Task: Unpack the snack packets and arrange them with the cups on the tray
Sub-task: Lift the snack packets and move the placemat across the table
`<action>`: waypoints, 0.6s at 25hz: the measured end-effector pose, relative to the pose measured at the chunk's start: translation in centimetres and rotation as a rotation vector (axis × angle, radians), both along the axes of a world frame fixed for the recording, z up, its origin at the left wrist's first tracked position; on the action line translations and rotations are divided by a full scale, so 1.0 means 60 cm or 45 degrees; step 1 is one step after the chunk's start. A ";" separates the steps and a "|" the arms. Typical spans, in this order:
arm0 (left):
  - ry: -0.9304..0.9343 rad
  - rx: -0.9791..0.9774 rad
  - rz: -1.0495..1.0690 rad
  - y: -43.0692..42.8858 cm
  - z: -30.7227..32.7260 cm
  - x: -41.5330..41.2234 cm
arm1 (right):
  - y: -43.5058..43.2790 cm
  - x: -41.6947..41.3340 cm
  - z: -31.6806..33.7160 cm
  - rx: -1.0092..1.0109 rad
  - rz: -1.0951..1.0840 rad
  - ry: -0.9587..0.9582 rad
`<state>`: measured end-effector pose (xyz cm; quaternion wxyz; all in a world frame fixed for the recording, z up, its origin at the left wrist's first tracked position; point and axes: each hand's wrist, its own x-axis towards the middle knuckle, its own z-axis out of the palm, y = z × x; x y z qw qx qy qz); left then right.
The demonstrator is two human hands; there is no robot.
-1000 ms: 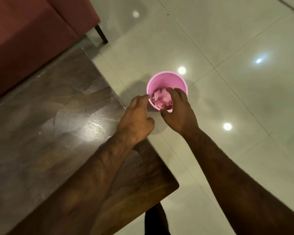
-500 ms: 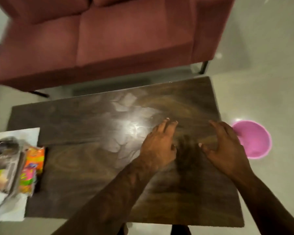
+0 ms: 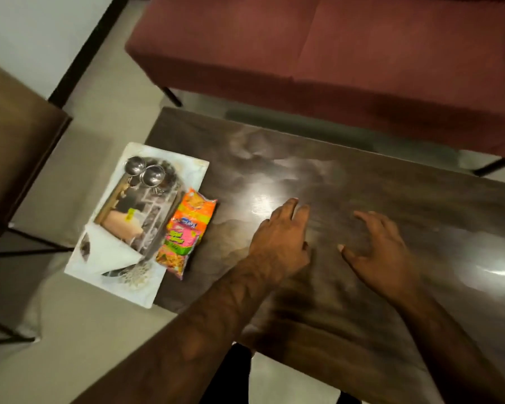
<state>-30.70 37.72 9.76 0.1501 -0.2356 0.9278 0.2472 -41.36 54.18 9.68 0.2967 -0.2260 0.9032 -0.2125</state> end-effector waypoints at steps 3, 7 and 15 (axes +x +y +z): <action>0.011 -0.001 0.098 -0.129 -0.021 0.084 | -0.157 0.077 -0.009 -0.016 0.128 -0.071; 0.010 -0.005 0.242 -0.247 -0.074 0.175 | -0.313 0.156 -0.055 -0.003 0.266 -0.118; -0.175 0.023 0.507 -0.327 -0.191 0.319 | -0.439 0.259 -0.201 -0.023 0.288 -0.447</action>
